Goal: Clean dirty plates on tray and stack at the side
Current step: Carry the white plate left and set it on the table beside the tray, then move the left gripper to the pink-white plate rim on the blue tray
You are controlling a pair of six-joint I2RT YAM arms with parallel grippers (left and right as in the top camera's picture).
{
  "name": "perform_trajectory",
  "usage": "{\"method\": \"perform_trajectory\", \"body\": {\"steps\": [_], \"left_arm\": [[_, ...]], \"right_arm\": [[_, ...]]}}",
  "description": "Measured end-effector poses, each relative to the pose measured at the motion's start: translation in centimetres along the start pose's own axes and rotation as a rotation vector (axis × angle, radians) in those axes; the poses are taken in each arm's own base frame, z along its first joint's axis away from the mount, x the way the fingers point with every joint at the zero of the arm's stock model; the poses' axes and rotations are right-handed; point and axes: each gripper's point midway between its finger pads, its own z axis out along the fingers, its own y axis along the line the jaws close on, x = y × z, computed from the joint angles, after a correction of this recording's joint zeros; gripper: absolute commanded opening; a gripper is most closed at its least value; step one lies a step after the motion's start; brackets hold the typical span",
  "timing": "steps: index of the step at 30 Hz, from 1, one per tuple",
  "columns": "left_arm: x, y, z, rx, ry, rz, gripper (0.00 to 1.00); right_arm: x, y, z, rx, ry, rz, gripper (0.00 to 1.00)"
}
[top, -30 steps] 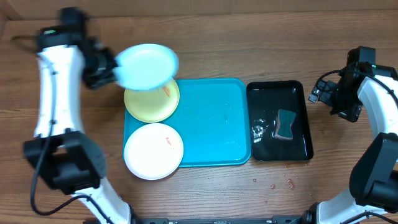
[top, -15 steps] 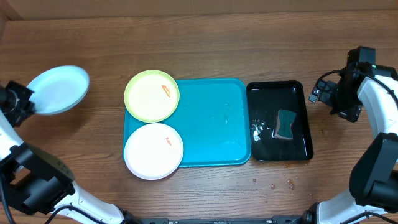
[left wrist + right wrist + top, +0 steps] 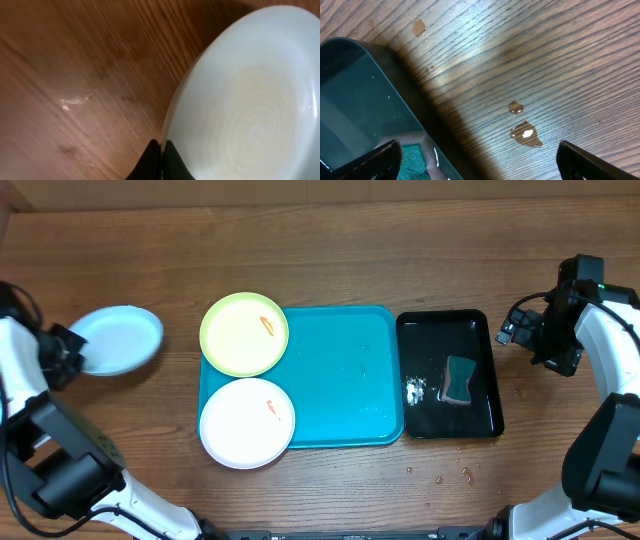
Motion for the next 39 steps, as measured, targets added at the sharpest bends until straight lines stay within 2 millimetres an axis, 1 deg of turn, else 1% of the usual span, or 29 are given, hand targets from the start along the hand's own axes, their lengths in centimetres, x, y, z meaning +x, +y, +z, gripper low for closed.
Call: {"method": "perform_trajectory", "body": {"steps": [2,5,8,9,11,12,13,16,17,19,22,23,25,27,29,31,32,33,37,39], "left_arm": [[0.7,-0.5,1.5,0.004,-0.003,0.016,0.04],[1.4,-1.0,2.9,0.01,-0.007,0.035,0.04],[1.8,-1.2,3.7,0.015,-0.012,0.042,0.04],[1.9,-1.3,3.9,0.015,-0.012,0.043,0.15],[2.2,-1.2,4.2,0.012,-0.006,0.041,0.54],[2.3,-1.2,4.2,0.011,-0.003,0.041,0.65],[2.3,-1.2,4.2,0.011,-0.003,0.041,0.67],[3.0,-1.1,4.0,0.013,0.031,0.045,0.65],[3.4,-1.2,3.8,0.022,0.054,0.052,0.63],[3.7,-1.9,3.0,0.058,0.086,0.067,0.63],[3.9,-4.0,0.9,0.145,0.126,0.098,0.63],[4.2,-4.8,0.0,0.176,0.144,0.115,0.6],[5.1,-6.7,-1.8,0.248,0.185,0.164,0.59],[6.7,-8.3,-3.5,0.301,0.241,0.22,0.59],[9.1,-9.4,-4.9,0.329,0.301,0.282,0.57],[12.2,-10.0,-6.4,0.334,0.375,0.358,0.54],[13.3,-10.3,-7.0,0.336,0.395,0.386,0.54],[14.7,-10.7,-7.8,0.34,0.417,0.434,0.52],[19.0,-11.1,-11.0,0.338,0.459,0.568,0.53],[20.2,-11.1,-12.6,0.339,0.438,0.621,0.53]], "right_arm": [[0.0,0.0,0.0,0.0,0.0,0.0,1.0],[0.0,0.0,0.0,0.0,0.0,0.0,1.0],[0.0,0.0,0.0,0.0,-0.001,0.0,1.0],[0.0,0.0,0.0,0.0,0.0,0.0,1.0],[0.0,0.0,0.0,0.0,-0.001,0.0,1.0],[0.0,0.0,0.0,0.0,-0.001,0.0,1.0],[0.0,0.0,0.0,0.0,0.0,0.0,1.0],[0.0,0.0,0.0,0.0,-0.001,0.0,1.0],[0.0,0.0,0.0,0.0,0.0,0.0,1.0],[0.0,0.0,0.0,0.0,-0.001,0.0,1.0],[0.0,0.0,0.0,0.0,0.0,0.0,1.0],[0.0,0.0,0.0,0.0,-0.001,0.0,1.0],[0.0,0.0,0.0,0.0,-0.001,0.0,1.0],[0.0,0.0,0.0,0.0,0.0,0.0,1.0],[0.0,0.0,0.0,0.0,-0.001,0.0,1.0],[0.0,0.0,0.0,-0.001,-0.001,0.0,1.0],[0.0,0.0,0.0,0.0,-0.001,0.0,1.0],[0.0,0.0,0.0,0.0,0.0,0.0,1.0],[0.0,0.0,0.0,0.0,-0.001,0.0,1.0],[0.0,0.0,0.0,0.0,0.0,0.0,1.0]]}}
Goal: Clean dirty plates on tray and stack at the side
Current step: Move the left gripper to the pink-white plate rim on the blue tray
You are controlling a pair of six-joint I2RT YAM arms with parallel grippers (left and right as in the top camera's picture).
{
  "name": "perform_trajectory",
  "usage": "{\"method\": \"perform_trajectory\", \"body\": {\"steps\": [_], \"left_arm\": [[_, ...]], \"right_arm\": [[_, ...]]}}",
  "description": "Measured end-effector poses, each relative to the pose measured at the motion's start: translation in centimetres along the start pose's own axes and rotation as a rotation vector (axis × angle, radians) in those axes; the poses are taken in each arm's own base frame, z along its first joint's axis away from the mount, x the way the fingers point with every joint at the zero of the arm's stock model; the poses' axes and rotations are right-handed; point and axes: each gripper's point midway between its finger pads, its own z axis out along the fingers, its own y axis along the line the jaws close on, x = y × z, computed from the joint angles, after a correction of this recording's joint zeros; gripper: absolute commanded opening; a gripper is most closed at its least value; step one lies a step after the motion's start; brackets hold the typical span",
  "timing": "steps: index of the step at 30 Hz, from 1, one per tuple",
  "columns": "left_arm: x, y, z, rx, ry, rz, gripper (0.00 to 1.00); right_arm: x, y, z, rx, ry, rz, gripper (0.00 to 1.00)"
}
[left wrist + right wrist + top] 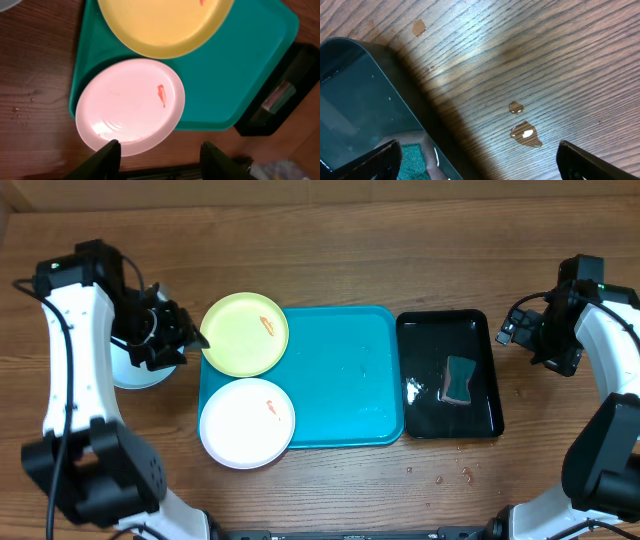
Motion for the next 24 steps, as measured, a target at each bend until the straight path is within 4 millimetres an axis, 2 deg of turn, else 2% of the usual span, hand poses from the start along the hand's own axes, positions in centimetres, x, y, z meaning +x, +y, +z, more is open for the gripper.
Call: {"method": "perform_trajectory", "body": {"steps": [7,13,20,24], "left_arm": [[5.2,-2.1,-3.6,-0.071,-0.068,0.121,0.52],[9.4,-0.9,-6.0,-0.16,-0.18,0.118,0.52],[14.2,1.3,-6.1,-0.173,-0.268,0.072,0.53],[15.3,2.1,-5.3,-0.169,-0.299,0.058,0.5]], "right_arm": [[0.0,0.0,0.0,0.0,0.0,0.0,1.0],[0.0,0.0,0.0,0.0,0.0,0.0,1.0],[-0.2,0.0,0.0,-0.002,-0.007,0.0,1.0],[-0.2,0.1,0.0,-0.002,-0.006,-0.001,1.0]]}}
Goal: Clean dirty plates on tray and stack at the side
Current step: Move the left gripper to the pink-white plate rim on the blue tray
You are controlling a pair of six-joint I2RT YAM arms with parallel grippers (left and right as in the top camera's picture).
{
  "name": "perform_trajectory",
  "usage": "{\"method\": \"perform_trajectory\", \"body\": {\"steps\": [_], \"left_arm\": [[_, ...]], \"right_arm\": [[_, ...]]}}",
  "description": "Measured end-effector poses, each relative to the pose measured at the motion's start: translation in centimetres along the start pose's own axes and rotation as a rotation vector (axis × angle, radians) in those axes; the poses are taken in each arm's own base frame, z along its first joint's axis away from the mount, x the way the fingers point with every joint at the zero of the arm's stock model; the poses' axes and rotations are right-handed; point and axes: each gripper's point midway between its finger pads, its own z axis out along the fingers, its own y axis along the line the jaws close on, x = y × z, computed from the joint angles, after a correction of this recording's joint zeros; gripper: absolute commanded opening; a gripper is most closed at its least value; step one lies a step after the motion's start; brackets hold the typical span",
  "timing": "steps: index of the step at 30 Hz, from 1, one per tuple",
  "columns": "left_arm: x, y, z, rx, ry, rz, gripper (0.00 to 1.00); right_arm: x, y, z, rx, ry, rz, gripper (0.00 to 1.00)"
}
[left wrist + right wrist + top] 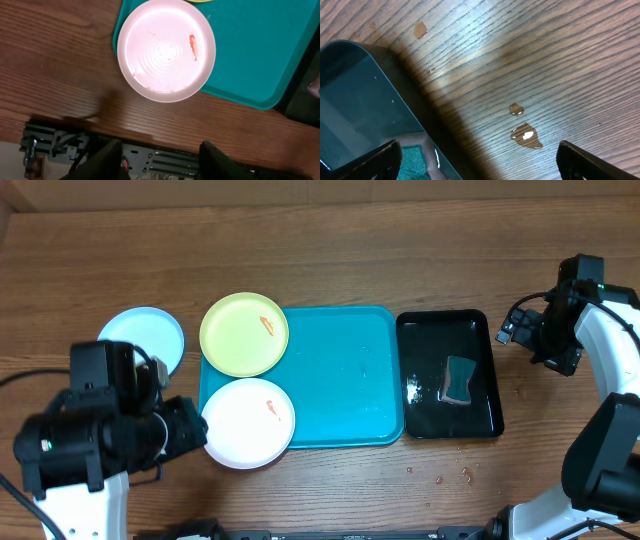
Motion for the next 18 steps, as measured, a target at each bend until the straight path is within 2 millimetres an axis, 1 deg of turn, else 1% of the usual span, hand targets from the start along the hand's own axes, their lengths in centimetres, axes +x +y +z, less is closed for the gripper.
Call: {"method": "perform_trajectory", "body": {"steps": [3,5,8,10,11,13,16,18], "left_arm": [[0.4,0.4,1.0,-0.004,0.0,-0.019,0.5],[0.2,0.5,2.0,-0.001,-0.009,-0.035,0.47],[0.2,0.8,3.8,-0.006,0.006,-0.056,0.37],[0.5,1.1,5.3,-0.015,0.03,-0.078,0.34],[0.5,1.2,5.7,-0.016,0.037,-0.084,0.32],[0.2,1.2,6.8,-0.008,0.032,-0.091,0.27],[1.5,0.8,8.4,0.025,0.117,-0.115,0.27],[1.8,0.3,8.8,0.053,0.152,-0.122,0.29]], "right_arm": [[0.0,0.0,0.0,0.0,0.0,0.0,1.0],[0.0,0.0,0.0,0.0,0.0,0.001,1.0],[0.0,0.0,0.0,0.0,0.0,0.001,1.0],[0.0,0.0,0.0,0.0,0.0,0.001,1.0],[0.0,0.0,0.0,0.0,0.0,0.0,1.0],[0.0,0.0,0.0,0.0,0.0,0.001,1.0],[0.0,0.0,0.0,0.0,0.0,0.001,1.0],[0.0,0.0,0.0,0.0,0.0,0.001,1.0]]}}
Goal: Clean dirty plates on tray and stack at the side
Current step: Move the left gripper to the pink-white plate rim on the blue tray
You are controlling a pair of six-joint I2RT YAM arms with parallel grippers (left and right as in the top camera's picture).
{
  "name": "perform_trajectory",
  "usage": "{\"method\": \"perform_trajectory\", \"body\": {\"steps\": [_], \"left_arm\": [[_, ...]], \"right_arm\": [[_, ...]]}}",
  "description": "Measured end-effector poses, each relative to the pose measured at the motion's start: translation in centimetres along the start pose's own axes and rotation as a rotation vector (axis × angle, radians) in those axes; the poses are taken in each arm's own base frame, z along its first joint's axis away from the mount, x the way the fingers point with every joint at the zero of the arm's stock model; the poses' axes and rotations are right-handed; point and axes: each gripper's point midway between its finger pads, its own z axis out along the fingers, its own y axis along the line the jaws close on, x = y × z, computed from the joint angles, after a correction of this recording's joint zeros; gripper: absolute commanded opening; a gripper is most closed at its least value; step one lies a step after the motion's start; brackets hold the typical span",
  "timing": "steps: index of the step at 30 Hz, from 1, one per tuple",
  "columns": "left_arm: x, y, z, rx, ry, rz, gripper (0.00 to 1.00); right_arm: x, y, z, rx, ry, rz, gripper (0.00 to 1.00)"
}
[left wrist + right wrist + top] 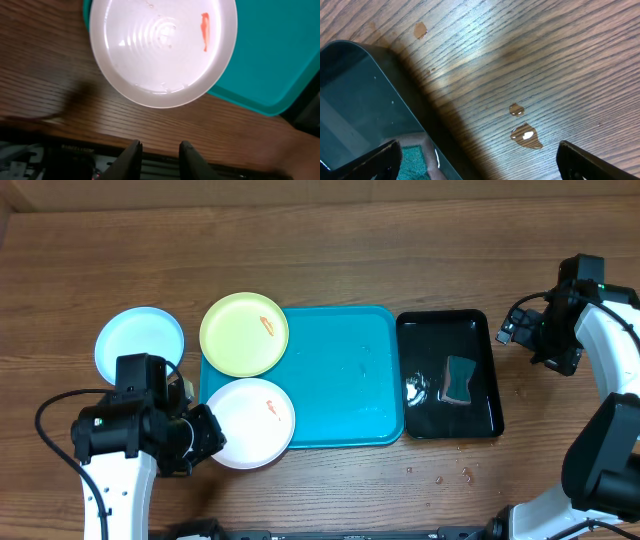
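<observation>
A teal tray (345,390) carries a yellow-green plate (244,334) and a white-pink plate (247,422), each with an orange smear. In the left wrist view the white-pink plate (162,50) fills the top. A clean light blue plate (140,345) lies on the table left of the tray. My left gripper (207,442) (159,156) hovers off the white-pink plate's front-left rim, open with a narrow gap and holding nothing. My right gripper (515,330) (477,162) stands wide open beside the black tray.
A black tray (450,415) right of the teal tray holds a green sponge (459,380) and some water. Its corner (360,100) shows in the right wrist view. Small puddles (525,134) sit on the wood. The table's front edge (210,150) lies just under my left fingers.
My left gripper has come lower and nearer to the white-pink plate's front rim, and its jaws stand closer together. The right arm and all plates have not moved.
My left gripper was shut on the light blue plate's rim at the far left. Then that plate lay on the table left of the tray, the gripper open by the yellow-green plate. Then it was high by the white-pink plate, now lower.
</observation>
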Motion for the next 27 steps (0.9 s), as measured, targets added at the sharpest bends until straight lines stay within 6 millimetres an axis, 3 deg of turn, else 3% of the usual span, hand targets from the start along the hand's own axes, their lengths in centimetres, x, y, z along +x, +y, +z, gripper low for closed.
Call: {"method": "perform_trajectory", "body": {"steps": [3,6,8,16,21,27], "left_arm": [[-0.5,-0.6,0.2,0.029,-0.006,0.006,0.54],[-1.0,-0.7,0.3,0.029,-0.014,-0.005,0.57],[-1.2,-0.5,0.4,0.016,-0.02,-0.023,0.64],[-4.4,1.5,0.8,-0.107,-0.147,-0.143,0.57],[-4.8,2.7,3.0,-0.17,-0.109,-0.183,0.57],[-5.2,4.5,6.0,-0.266,-0.047,-0.212,0.46]], "right_arm": [[0.0,0.0,0.0,0.0,0.0,0.0,1.0],[0.0,0.0,0.0,0.0,0.0,0.0,1.0],[0.0,0.0,0.0,0.0,0.0,0.0,1.0],[0.0,0.0,0.0,0.0,0.0,0.0,1.0],[0.0,0.0,0.0,0.0,0.0,0.0,1.0],[0.0,0.0,0.0,0.0,0.0,0.0,1.0]]}}
